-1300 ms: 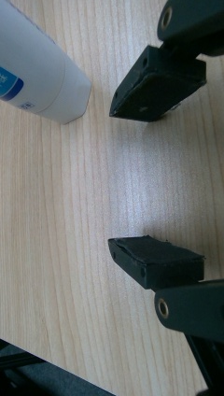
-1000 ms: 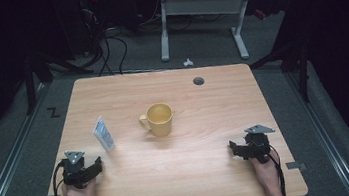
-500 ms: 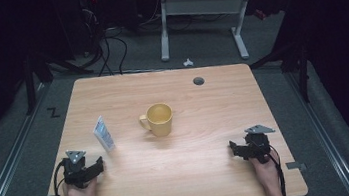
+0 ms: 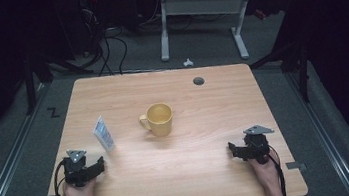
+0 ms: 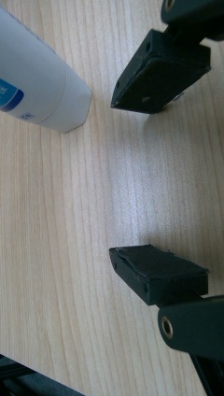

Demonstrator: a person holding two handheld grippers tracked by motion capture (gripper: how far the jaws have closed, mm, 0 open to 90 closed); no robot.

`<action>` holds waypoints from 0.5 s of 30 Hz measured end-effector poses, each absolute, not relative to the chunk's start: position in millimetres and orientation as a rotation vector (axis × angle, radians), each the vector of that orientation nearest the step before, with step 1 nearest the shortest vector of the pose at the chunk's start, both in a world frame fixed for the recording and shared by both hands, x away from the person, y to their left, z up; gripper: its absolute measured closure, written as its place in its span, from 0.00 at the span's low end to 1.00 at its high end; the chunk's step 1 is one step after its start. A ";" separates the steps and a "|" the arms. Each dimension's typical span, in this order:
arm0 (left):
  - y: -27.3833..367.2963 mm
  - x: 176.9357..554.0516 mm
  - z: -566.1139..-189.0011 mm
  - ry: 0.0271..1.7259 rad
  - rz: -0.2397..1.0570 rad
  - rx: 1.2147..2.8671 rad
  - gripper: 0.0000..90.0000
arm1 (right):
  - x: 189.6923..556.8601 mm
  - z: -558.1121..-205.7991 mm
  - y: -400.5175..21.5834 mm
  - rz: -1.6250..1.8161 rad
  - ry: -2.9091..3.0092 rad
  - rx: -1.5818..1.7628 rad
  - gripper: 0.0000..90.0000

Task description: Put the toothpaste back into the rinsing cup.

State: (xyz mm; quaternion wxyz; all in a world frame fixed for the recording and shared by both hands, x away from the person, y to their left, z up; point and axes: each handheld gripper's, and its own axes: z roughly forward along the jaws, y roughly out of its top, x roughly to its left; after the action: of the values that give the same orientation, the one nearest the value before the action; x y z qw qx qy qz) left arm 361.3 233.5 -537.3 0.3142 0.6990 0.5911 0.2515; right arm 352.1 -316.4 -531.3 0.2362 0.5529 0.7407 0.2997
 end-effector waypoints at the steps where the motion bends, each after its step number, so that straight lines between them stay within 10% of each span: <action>1: 233.8 361.4 -537.3 1.552 0.659 1.850 0.26 | 352.1 -531.3 -316.4 0.822 2.032 1.515 0.17; 15: 232.9 362.3 -532.8 1.517 0.598 1.877 0.22 | 351.9 -531.3 -316.3 0.821 2.030 1.519 0.17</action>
State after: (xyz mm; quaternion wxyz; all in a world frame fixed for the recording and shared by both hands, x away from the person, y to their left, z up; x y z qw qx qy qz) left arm 362.3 232.9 -532.8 0.3220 0.7147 0.5776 0.2279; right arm 351.9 -316.3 -531.3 0.2360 0.5538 0.7402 0.2994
